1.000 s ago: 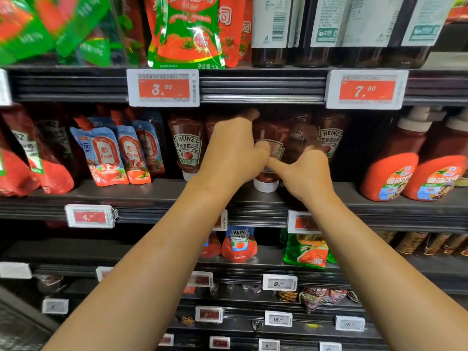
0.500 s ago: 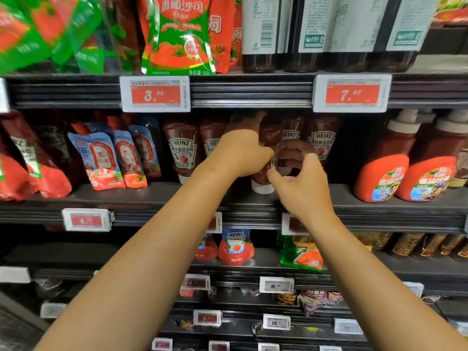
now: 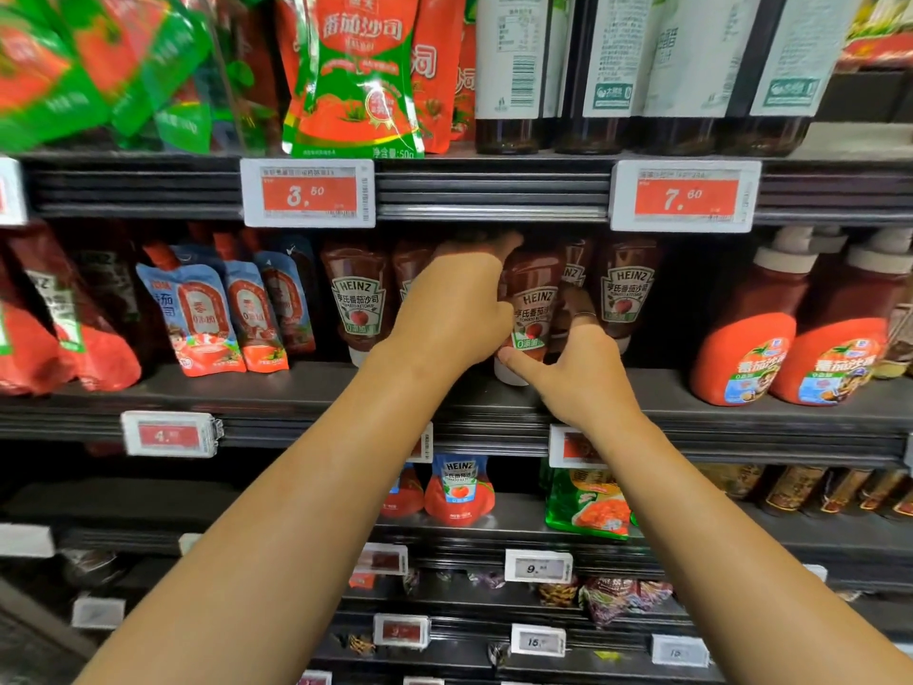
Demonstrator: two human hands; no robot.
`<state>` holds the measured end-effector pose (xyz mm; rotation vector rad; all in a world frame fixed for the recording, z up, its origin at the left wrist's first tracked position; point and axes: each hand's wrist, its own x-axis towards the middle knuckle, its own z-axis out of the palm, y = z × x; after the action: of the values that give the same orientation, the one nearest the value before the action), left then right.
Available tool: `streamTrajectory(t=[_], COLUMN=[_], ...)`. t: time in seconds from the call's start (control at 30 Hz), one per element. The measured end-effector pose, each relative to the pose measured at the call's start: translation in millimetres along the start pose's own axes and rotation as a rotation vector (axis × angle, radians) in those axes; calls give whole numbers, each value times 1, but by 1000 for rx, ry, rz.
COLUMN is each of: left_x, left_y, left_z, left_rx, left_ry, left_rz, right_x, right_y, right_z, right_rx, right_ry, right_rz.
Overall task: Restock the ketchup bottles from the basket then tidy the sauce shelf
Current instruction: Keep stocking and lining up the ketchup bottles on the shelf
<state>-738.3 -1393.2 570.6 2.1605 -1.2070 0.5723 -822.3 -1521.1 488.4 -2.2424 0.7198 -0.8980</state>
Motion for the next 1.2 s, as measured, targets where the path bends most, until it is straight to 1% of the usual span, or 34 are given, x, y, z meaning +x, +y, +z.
streamTrajectory(t=[0.07,0.13,0.2,0.27,0.33,0.4,0.47,0.6,0.77,0.97,1.2], left_x=[-3,-8,-16,-25,-33,-41,-47,-49,-51,-51,-52], left_y=[-6,-14,-23,-37,-51,-61,-69,-83,-96,-98,-94], left_z=[-2,-3,-3,-2,0,6,14,25,33,35,35], left_rx=[39,37,13,38,80,31,-66,-178,-185,-135,-129], left_ry=[119,178,274,324,313,302,276,150,84,95,58], left_rz=[38,35,-24,-147,-327,-468,-535,-656,-679,-684,-694], right_x=[-2,-3,-3,-2,-2,-1,1,4,4,4,4], right_y=[-3,-5,-8,-9,-9,-8,-8,-12,-16,-16,-14], right_z=[3,7,10,11,10,10,10,12,19,23,23], right_rx=[-37,-47,-61,-85,-113,-134,-143,-181,-219,-213,-226], right_ry=[50,67,66,64,67,65,56,74,70,25,-44], right_rz=[7,16,24,20,5,-11,-19,-7,7,4,65])
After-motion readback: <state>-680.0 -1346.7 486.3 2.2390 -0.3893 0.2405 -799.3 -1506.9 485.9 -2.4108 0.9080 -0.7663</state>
